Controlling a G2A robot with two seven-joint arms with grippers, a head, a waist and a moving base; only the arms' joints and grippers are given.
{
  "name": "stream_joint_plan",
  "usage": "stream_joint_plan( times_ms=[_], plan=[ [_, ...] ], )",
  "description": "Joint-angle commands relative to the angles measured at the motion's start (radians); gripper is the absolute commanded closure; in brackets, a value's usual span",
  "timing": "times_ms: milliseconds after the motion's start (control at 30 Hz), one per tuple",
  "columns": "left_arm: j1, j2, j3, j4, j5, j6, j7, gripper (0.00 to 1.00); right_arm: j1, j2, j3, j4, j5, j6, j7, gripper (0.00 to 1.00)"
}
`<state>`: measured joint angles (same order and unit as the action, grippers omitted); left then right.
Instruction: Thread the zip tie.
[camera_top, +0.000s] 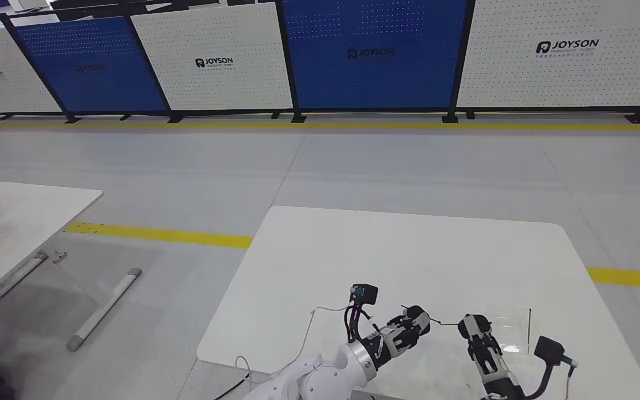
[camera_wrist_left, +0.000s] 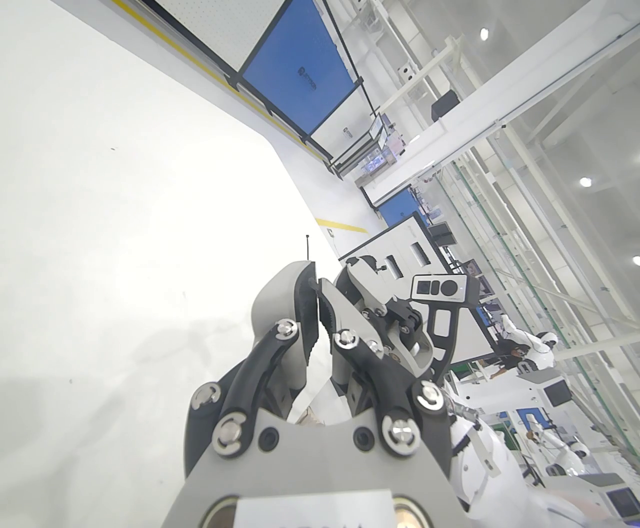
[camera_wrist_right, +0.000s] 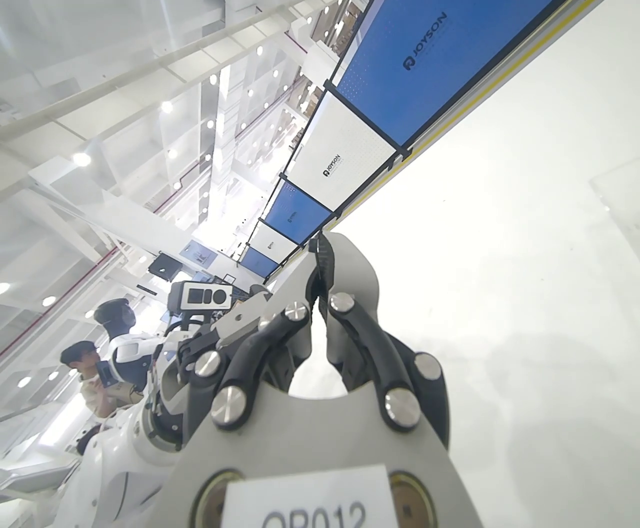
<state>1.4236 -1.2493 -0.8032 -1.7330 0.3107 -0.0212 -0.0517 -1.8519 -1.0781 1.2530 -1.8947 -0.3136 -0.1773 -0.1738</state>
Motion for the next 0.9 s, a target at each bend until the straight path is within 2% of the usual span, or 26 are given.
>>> stream_joint_plan(
  times_ms=[0, 367, 867],
  plan=[
    [0.000, 0.000, 0.000, 0.000, 0.000, 0.000, 0.000, 1.00, 0.000, 0.000, 0.000, 0.000, 0.000, 0.000, 0.000, 1.00],
    [0.000, 0.000, 0.000, 0.000, 0.000, 0.000, 0.000, 1.00, -0.002, -0.008, 0.014, 0.006, 0.007, -0.023, 0.004, 1.00],
    [0.000, 0.000, 0.000, 0.000, 0.000, 0.000, 0.000, 1.00, 0.016, -0.023, 0.007, 0.012, -0.011, 0.002, 0.034, 1.00]
  ],
)
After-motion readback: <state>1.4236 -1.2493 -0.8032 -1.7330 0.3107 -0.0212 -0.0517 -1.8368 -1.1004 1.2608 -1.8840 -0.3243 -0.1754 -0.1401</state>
